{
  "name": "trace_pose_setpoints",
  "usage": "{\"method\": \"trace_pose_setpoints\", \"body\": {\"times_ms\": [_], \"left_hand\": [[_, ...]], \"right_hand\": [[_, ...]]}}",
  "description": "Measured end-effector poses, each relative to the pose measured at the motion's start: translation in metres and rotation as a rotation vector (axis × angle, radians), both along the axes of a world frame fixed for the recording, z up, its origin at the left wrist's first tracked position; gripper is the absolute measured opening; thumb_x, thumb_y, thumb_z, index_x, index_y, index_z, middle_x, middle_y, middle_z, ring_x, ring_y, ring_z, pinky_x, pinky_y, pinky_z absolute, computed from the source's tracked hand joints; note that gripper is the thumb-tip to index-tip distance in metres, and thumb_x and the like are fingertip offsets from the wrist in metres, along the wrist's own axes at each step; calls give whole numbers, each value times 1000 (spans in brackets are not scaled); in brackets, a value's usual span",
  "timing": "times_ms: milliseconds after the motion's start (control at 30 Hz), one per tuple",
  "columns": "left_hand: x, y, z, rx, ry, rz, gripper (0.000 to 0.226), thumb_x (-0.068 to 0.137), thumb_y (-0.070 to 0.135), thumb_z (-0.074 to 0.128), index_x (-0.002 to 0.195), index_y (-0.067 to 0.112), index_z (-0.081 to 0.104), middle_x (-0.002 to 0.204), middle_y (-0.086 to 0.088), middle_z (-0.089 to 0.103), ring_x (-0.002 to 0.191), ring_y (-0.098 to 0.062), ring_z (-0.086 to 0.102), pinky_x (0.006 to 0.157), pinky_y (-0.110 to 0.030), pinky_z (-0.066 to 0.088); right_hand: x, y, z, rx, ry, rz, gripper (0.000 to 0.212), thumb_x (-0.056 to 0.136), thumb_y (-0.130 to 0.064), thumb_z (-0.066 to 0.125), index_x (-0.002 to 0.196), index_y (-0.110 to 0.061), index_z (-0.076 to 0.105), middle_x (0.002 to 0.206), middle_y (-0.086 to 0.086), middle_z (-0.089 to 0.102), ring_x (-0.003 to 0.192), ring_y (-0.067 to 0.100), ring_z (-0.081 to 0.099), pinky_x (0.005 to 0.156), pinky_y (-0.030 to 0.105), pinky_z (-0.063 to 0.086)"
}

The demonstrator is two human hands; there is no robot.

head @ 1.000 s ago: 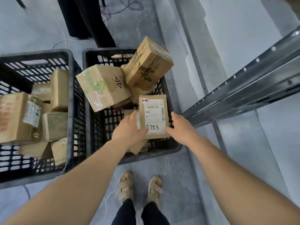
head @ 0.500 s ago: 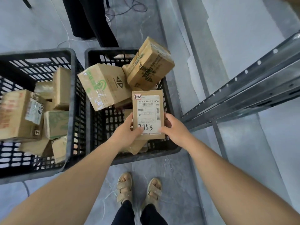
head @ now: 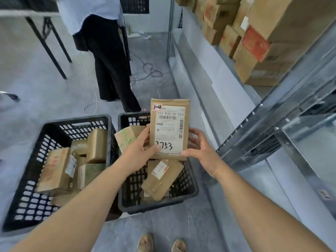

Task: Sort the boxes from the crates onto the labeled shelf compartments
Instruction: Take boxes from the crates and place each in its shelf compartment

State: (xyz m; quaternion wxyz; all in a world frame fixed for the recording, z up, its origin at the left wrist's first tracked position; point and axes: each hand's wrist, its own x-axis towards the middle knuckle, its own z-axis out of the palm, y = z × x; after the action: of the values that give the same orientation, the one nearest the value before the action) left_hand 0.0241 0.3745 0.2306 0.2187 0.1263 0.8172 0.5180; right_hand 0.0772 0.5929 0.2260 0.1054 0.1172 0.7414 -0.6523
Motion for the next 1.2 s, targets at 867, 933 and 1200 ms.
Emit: {"method": "trace_pose_setpoints", "body": {"times_ms": [867,933,1200], "left_hand": [[4,75,118,61,470,-444,61,88,40,61,142,35,33,131,8,51,116,-8,51,100,-34,44],[23,88,123,7,564,-512,67,87,38,63,145,30,31,135,7,50,116,-7,50,100,-35,45],[131,109,142,-59,824,-746,80,82,53,64,147,29,25,147,5,40,129,-14,44,103,-44,44]], "right_hand": [[135,36,131,222,370,-558,74,63,-13,71,121,-50,42,104,-6,71,98,8,67,72,23,55],[166,35,139,242,369,-618,73,64,-15,71,119,-52,41,100,-11,71,98,6,67,71,20,55],[310,-1,157,332,402,-871,73,63,-19,70,120,-55,40,106,-8,68,103,10,65,85,30,55]]}}
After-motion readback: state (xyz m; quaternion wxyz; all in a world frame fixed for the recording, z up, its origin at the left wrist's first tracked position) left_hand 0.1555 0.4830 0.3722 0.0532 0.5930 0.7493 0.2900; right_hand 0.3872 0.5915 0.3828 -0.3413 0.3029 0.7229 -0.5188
